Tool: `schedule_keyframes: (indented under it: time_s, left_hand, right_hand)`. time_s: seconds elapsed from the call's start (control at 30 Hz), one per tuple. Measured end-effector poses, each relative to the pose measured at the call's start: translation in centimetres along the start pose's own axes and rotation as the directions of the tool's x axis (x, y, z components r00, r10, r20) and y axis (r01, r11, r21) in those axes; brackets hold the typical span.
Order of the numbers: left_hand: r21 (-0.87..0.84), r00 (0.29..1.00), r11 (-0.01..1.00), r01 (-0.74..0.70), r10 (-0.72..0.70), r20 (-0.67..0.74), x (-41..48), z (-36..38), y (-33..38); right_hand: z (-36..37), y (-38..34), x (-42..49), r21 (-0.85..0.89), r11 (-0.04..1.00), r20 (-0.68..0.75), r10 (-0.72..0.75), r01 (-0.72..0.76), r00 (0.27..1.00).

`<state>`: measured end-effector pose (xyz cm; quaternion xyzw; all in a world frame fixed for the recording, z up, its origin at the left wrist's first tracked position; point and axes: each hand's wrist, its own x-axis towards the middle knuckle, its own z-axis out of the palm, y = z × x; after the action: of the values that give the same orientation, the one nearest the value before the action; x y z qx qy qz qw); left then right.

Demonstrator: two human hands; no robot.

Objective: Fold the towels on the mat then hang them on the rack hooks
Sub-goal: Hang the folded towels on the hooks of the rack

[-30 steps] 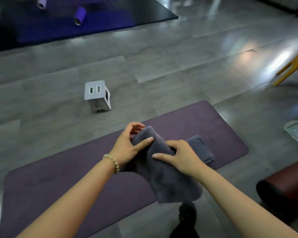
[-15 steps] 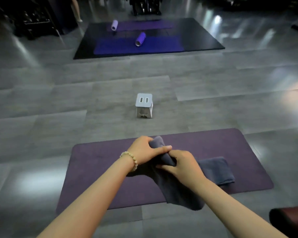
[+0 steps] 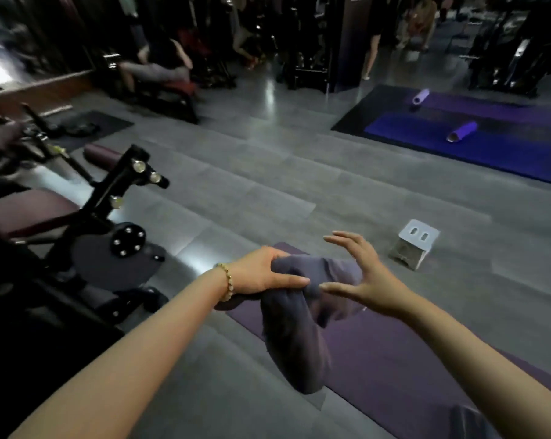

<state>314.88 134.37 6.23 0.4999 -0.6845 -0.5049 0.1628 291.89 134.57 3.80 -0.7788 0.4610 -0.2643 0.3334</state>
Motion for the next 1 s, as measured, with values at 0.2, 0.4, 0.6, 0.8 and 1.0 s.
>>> schedule_keyframes:
  time_s: [0.2,0.4,0.6,0.8,1.0]
  left_hand:
    - [0.081,0.992,0.992,0.094,-0.086,-0.097,-12.4,-7.8,-3.0]
    - [0.162,0.930,0.945,0.284,-0.230,-0.287,-26.0,-14.7,-8.6]
    - [-0.178,0.822,0.968,0.179,-0.246,-0.514,-39.9,-20.1,-15.0]
    - [-0.293,0.734,0.956,0.029,-0.219,-0.643,-52.2,-25.1,-19.7]
    - [-0.281,0.588,0.958,0.055,-0.259,-0.766,-63.1,-29.5,-22.5]
  right_hand:
    - [8.2,-11.4,7.5,-0.118,0.984,0.557,-0.045,0.133,0.829]
    - [18.2,-22.2,9.9,0.296,0.955,0.725,-0.215,-0.014,0.655]
    - [28.7,-31.8,12.5,0.466,0.873,0.751,-0.303,-0.145,0.587]
    - [38.9,-42.0,15.4,0.570,0.809,0.729,-0.418,-0.142,0.543]
    - [46.6,-52.3,17.4,0.566,0.816,0.788,-0.492,-0.119,0.370]
